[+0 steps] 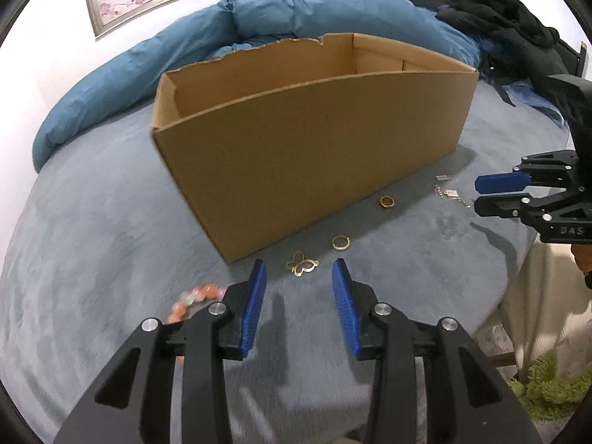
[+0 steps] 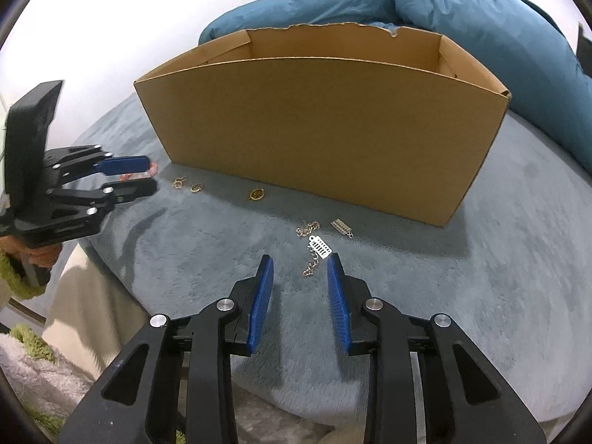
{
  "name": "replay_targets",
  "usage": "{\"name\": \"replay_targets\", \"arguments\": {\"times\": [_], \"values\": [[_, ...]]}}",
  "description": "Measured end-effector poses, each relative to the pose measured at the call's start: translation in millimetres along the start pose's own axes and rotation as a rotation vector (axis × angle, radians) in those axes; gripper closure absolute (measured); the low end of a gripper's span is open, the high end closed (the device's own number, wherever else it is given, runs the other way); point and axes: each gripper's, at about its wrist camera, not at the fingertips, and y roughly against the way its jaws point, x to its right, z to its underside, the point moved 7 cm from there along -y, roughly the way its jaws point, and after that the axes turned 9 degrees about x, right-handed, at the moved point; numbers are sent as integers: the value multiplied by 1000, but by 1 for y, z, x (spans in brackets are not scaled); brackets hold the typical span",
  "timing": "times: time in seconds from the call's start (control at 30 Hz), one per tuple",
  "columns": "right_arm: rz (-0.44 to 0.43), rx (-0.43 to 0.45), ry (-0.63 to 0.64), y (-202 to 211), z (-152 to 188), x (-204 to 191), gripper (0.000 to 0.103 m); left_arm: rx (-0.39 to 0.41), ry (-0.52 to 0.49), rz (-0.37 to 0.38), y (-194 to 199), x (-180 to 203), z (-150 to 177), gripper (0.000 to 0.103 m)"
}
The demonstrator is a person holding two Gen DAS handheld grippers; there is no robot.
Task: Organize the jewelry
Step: 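Withdraw the left tool from the box toward the gold butterfly charm, then lower the left tool onto the butterfly charm while the right tool grasps a silver chain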
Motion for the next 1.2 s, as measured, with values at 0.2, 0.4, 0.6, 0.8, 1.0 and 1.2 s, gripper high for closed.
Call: {"name": "replay_targets", "arguments": {"times": [0.2,0.4,0.6,0.8,1.0,1.2], "values": [[4,-11,14,-11,2,2,77,-38,17,25,-23,-3,4,67],[2,-15,8,-19,1,3,78,-56,37,39,-36,-1,8,69],[3,-10,25,-18,2,3,78,-55,37,43,-42,-2,11,77],[2,-1,29,-13,3,4,78,-47,28,48,-43,-2,11,81],[-2,9,54,-11,3,2,78,-44,24,42,-36,-3,13,82],[-5,1,88,-18,4,4,82,-50,27,39,-32,-2,16,82]]}}
